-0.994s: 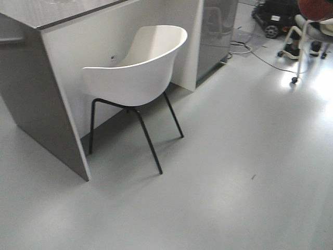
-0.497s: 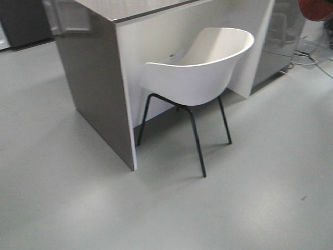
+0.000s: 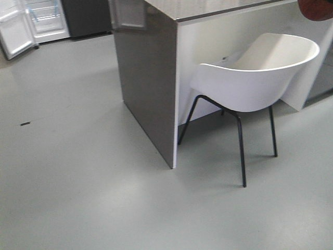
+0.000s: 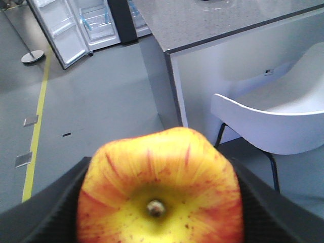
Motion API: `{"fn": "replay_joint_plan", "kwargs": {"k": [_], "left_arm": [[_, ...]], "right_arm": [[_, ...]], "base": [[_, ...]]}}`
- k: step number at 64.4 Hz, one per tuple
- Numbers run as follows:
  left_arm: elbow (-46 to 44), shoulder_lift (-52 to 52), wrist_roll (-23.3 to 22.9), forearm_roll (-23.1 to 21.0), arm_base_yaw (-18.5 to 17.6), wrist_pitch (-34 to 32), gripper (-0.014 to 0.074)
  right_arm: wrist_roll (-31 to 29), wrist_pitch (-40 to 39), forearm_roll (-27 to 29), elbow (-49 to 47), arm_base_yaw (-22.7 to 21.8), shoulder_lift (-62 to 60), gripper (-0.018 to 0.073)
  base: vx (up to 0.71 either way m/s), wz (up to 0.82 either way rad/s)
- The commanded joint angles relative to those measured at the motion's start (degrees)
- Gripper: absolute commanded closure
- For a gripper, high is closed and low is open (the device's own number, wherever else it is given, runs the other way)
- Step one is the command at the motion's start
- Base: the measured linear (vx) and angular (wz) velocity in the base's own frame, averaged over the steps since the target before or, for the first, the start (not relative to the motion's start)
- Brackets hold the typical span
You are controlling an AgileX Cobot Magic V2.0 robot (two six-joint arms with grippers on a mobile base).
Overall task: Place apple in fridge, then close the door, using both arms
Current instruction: 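Drive the base away from the counter holding the apple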
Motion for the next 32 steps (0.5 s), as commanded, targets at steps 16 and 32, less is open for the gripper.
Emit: {"fn": "replay_joint_plan", "kwargs": {"k": [16,32], "left_arm": [[-0.92,-0.84,-0.36,-0.05,-0.23,-3.88,0.0602],[-0.92,-0.84,-0.36,-0.05,-0.23,-3.88,0.0602]], "right_arm": [[-0.40,-4.24,1.29,-1.90,-0.29,-1.61,0.0400],[-0.40,-4.24,1.29,-1.90,-0.29,-1.61,0.0400]], "base": [[0.02,0.35],[0.04,0.37]]}}
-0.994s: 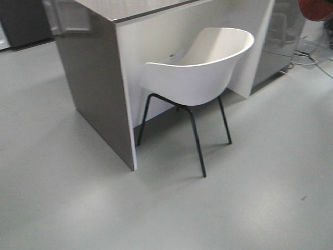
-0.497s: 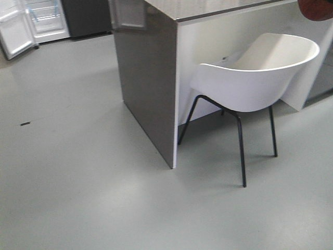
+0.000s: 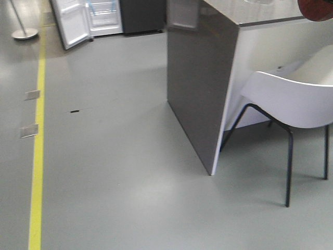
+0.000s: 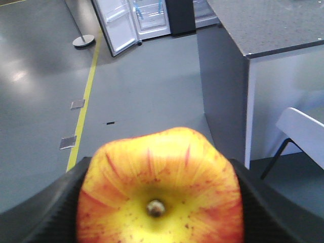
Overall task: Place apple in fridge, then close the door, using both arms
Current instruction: 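Drive the base away from the counter holding the apple, then drive toward the open refrigerator along the yellow floor line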
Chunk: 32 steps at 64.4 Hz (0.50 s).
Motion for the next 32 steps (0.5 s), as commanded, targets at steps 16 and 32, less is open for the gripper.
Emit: {"fn": "replay_joint_plan", "kwargs": {"k": [16,32], "left_arm": [[-0.92,-0.84,-0.36,-0.05,-0.23,-3.88,0.0602],[-0.92,-0.84,-0.36,-0.05,-0.23,-3.88,0.0602]], "right_arm": [[-0.40,-4.24,1.29,-1.90,-0.29,-1.61,0.0400],[-0.40,-4.24,1.29,-1.90,-0.29,-1.61,0.0400]], "base": [[0.06,0.38],[0.08,0.36]]}}
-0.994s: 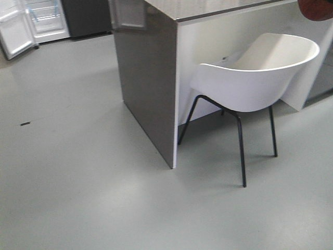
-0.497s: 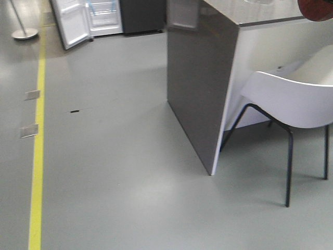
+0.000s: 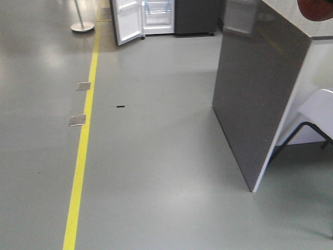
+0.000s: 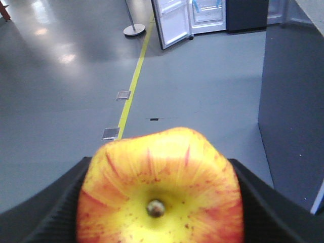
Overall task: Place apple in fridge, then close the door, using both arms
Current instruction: 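Drive toward the open refrigerator along the yellow floor line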
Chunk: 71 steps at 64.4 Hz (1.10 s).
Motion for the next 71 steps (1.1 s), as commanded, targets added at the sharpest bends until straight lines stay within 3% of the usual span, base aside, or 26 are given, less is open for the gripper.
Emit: {"fn": "replay_joint_plan", "kwargs": {"k": [1,71], "left_arm": [[-0.92,-0.84,-0.36,-0.05,-0.23,-3.88,0.0602],[-0.92,-0.84,-0.36,-0.05,-0.23,-3.88,0.0602]], "right_arm": [[-0.40,-4.24,1.29,-1.90,-0.29,-1.61,0.0400],[-0.40,-4.18,1.29,-1.90,-0.29,-1.61,0.0400]], "base": [[0.08,0.33],[0.08,0.20]]}}
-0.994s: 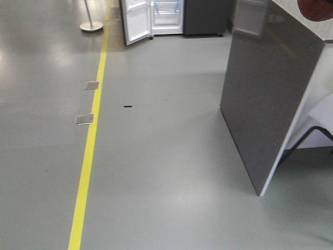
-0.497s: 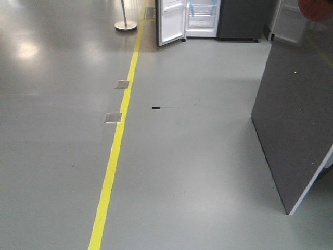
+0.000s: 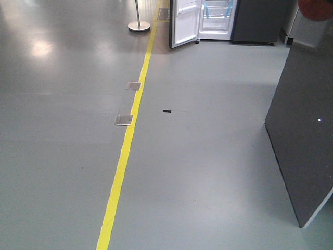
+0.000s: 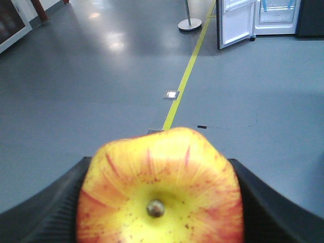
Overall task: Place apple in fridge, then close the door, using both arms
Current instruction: 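Drive toward the open refrigerator along the yellow floor line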
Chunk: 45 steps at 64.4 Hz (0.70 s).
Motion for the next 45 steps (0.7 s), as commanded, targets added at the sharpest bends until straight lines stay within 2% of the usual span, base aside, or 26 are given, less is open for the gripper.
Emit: {"fn": "replay_joint_plan", "kwargs": {"k": [1,45], "left_arm": [[-0.92,-0.84,-0.36,-0.05,-0.23,-3.88,0.0602],[-0.92,-0.84,-0.36,-0.05,-0.23,-3.88,0.0602]], "right_arm": [[-0.40,-4.18,1.29,-1.90,-0.29,-1.61,0.0400],[-0.40,-4.25,1.29,-1.90,-0.29,-1.61,0.0400]], "base": [[0.09,0.05],[0.11,0.00]]}}
